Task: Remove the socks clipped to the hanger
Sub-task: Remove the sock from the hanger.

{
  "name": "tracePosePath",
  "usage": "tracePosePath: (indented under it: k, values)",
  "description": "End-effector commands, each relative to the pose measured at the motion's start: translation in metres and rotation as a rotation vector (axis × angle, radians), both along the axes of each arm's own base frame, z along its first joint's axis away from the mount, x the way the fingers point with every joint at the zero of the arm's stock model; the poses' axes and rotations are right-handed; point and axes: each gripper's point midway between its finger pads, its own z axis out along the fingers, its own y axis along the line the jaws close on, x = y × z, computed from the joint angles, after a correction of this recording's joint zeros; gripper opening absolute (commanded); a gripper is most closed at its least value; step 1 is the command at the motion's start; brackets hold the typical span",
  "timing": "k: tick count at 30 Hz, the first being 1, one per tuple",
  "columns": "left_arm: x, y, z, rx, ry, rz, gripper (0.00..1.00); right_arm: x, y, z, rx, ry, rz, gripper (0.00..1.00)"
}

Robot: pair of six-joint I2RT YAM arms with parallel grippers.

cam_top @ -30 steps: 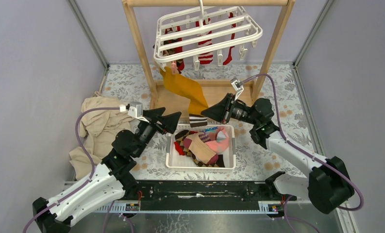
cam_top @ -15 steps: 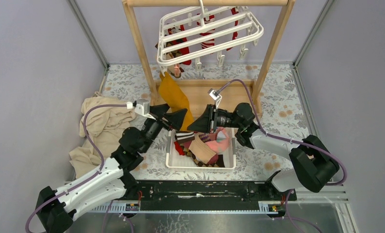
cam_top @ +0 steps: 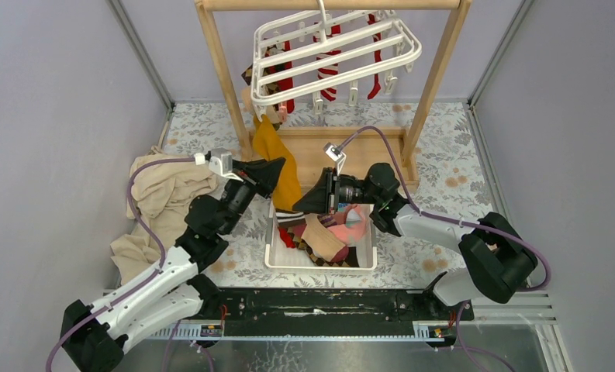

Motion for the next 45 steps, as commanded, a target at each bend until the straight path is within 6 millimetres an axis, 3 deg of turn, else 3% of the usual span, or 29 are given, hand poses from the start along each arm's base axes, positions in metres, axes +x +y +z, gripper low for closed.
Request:
tracePosePath:
  k: [1,6,10,13,16,23,26,34,39,42,45]
  values:
    - [-0.004,0.003,0.032,-0.027,-0.064,-0.003,0.21,0.006,0.005,0.021,0.016,-0.090,-0.024,0.04]
    - [-0.002,0.021,0.036,-0.015,-0.020,0.081,0.20,0.028,-0.001,0.016,-0.097,-0.131,-0.174,0.29]
    - [-0.001,0.039,0.037,-0.020,0.004,0.157,0.20,0.042,-0.018,0.026,-0.210,-0.225,-0.352,0.39]
    - [0.001,0.048,0.036,-0.014,0.020,0.205,0.20,0.032,-0.021,0.046,-0.266,-0.350,-0.419,0.41]
    - [0.002,0.049,0.037,-0.010,0.022,0.214,0.20,0.016,-0.012,0.067,-0.309,-0.471,-0.463,0.43]
    - [0.005,0.056,0.032,0.009,0.038,0.258,0.20,-0.022,0.029,0.109,-0.347,-0.690,-0.570,0.46]
    - [0.004,0.061,0.031,0.009,0.039,0.277,0.20,-0.030,0.045,0.124,-0.343,-0.762,-0.611,0.48]
    - [0.002,0.070,0.024,-0.006,0.048,0.310,0.21,-0.004,0.080,0.178,-0.307,-0.778,-0.764,0.55]
    - [0.005,0.068,0.020,-0.005,0.059,0.310,0.21,0.017,0.091,0.217,-0.312,-0.781,-0.889,0.63]
    - [0.006,0.066,0.020,-0.007,0.061,0.305,0.21,0.039,0.091,0.229,-0.328,-0.735,-0.934,0.66]
    - [0.006,0.065,0.020,-0.010,0.062,0.302,0.21,0.060,0.086,0.227,-0.356,-0.692,-0.961,0.66]
